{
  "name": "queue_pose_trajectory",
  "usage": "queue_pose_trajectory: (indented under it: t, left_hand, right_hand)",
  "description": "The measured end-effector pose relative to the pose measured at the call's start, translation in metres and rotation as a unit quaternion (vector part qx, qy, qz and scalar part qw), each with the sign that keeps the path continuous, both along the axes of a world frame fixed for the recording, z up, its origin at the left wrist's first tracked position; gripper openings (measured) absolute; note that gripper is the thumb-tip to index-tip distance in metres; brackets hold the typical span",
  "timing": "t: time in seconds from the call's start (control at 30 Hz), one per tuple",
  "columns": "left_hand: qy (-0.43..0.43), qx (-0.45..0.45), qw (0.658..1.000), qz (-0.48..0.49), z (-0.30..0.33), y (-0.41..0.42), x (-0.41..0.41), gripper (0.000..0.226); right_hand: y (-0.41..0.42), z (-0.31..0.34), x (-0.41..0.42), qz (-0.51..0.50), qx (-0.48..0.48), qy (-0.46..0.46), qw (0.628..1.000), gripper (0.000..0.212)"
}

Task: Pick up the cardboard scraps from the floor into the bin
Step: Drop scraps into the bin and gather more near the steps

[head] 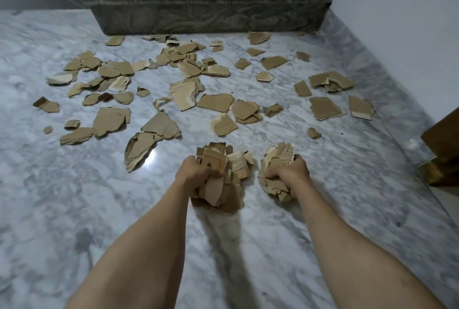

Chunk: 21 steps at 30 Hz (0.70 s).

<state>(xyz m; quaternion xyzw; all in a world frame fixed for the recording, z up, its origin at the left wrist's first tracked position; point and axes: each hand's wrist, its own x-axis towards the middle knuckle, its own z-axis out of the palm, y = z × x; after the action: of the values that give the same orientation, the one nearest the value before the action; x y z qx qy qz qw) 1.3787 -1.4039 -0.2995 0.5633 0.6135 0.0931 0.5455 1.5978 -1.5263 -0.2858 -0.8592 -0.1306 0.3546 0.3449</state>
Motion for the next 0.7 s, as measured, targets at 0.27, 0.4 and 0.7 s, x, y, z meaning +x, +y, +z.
queue_pose_trajectory:
  t: [0.27, 0.4, 0.7]
  left_hand:
    - [-0.12, -0.063, 0.991, 0.02, 0.037, -0.02, -0.052, 0.038]
    - [-0.126, -0.093, 0.988, 0.006, 0.053, -0.011, -0.093, 0.033]
    - [-0.138, 0.005, 0.987, 0.079, 0.08, 0.067, -0.179, 0.038]
  right_hand:
    - [0.046, 0.023, -0.099, 0.119, 0.022, -0.045, 0.992, 0.061]
    - [0.063, 0.032, -0.129, 0.16, 0.028, -0.03, 0.986, 0.067]
    - [0.146, 0.055, -0.171, 0.115, 0.079, 0.026, 0.99, 0.074]
